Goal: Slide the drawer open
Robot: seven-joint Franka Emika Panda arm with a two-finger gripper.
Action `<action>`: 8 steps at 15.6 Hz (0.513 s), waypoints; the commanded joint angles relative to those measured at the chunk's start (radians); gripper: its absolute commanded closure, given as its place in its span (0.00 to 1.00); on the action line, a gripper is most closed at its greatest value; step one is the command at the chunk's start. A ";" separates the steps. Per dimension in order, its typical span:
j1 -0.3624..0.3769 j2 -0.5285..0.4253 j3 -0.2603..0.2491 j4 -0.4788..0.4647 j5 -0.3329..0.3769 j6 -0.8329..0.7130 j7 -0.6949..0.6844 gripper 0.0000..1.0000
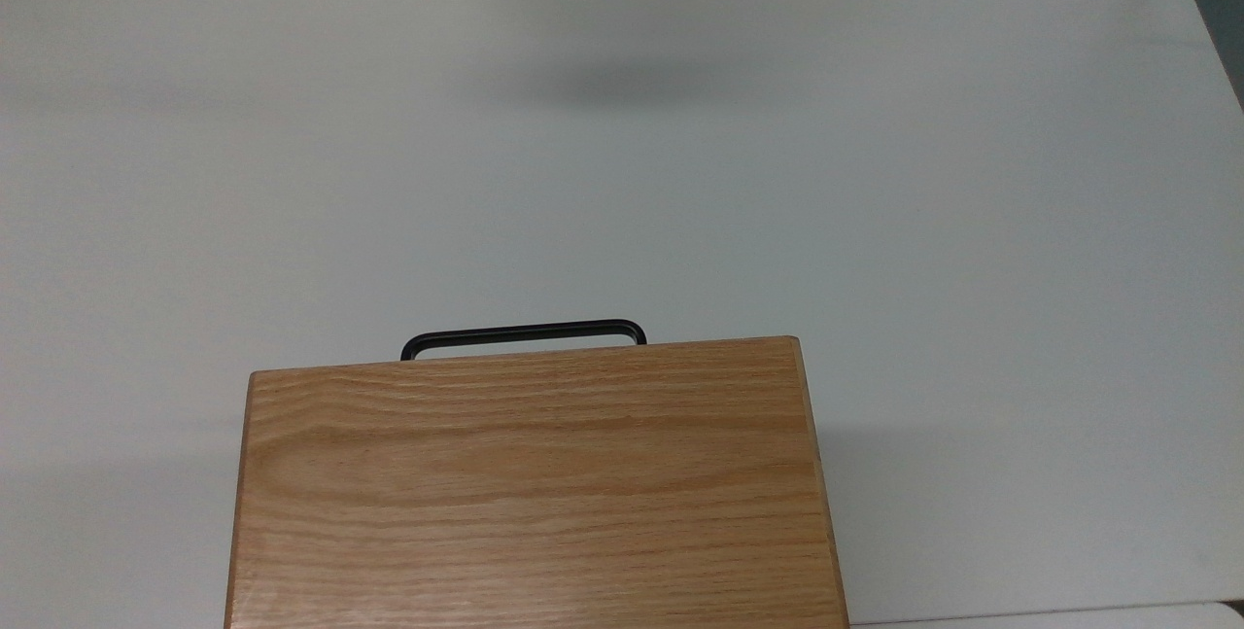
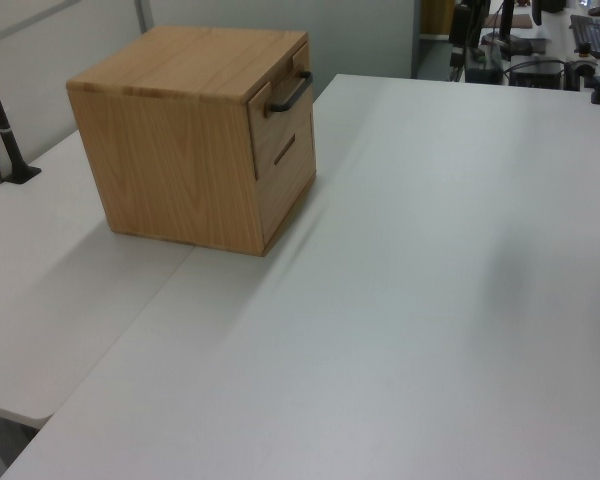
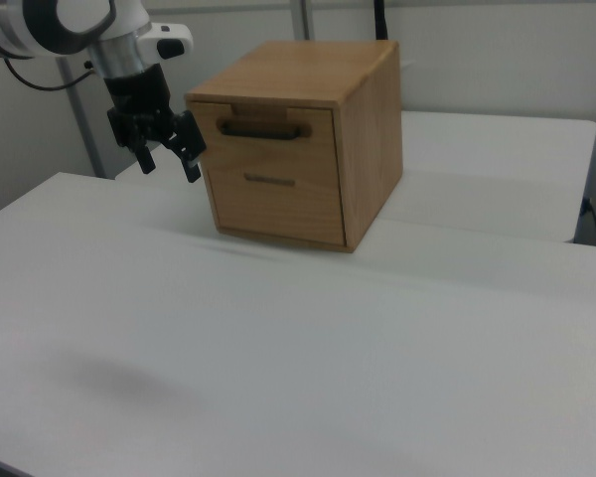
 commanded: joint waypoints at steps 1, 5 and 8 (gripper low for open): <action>0.017 0.011 -0.010 -0.007 0.022 0.028 -0.022 0.00; 0.017 0.011 -0.008 -0.007 0.022 0.028 -0.016 0.00; 0.017 0.011 -0.010 -0.007 0.022 0.030 -0.019 0.00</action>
